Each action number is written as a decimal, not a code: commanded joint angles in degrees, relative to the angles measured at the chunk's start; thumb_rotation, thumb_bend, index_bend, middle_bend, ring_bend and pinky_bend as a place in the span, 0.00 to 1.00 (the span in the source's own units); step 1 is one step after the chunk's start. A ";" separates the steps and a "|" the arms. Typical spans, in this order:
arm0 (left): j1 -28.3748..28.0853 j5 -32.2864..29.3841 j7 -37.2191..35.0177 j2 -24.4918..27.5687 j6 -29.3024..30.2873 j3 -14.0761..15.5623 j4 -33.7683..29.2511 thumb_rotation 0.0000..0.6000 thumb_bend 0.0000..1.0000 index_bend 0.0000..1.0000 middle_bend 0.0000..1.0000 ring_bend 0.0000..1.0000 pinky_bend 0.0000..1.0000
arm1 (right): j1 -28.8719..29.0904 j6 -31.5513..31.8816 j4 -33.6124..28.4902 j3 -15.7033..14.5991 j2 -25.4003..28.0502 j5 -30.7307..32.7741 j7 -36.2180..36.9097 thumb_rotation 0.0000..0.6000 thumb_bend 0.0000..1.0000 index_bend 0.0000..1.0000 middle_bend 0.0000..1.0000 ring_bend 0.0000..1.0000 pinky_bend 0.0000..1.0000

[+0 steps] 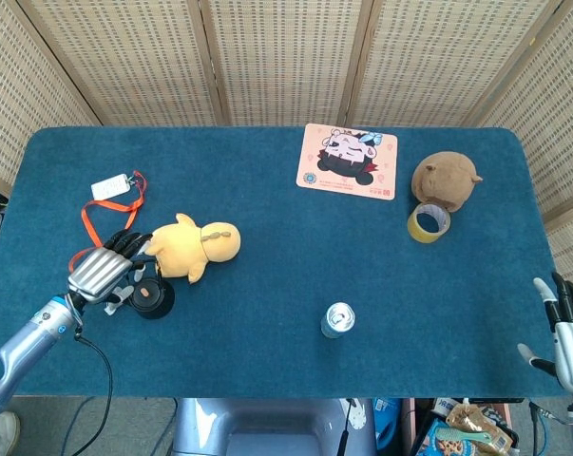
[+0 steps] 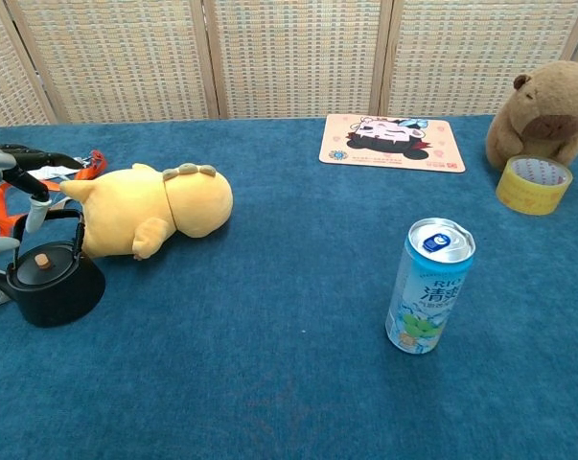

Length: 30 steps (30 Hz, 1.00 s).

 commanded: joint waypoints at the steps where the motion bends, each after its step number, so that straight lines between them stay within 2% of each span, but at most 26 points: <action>1: -0.08 -0.02 0.25 -0.29 -0.15 0.05 -0.07 1.00 0.36 0.51 0.00 0.00 0.00 | 0.00 -0.05 0.01 -0.05 0.01 -0.04 0.03 1.00 0.00 0.00 0.00 0.00 0.00; 25: -0.74 -1.40 4.79 -4.25 -2.01 0.29 0.74 1.00 0.36 0.51 0.00 0.00 0.00 | -0.07 -0.08 0.12 0.07 0.42 0.20 1.04 1.00 0.00 0.00 0.00 0.00 0.00; 30: -0.74 -1.17 5.09 -4.59 -1.66 0.38 0.84 1.00 0.40 0.53 0.00 0.00 0.00 | -0.04 -0.15 0.13 0.08 0.45 0.25 1.10 1.00 0.00 0.00 0.00 0.00 0.00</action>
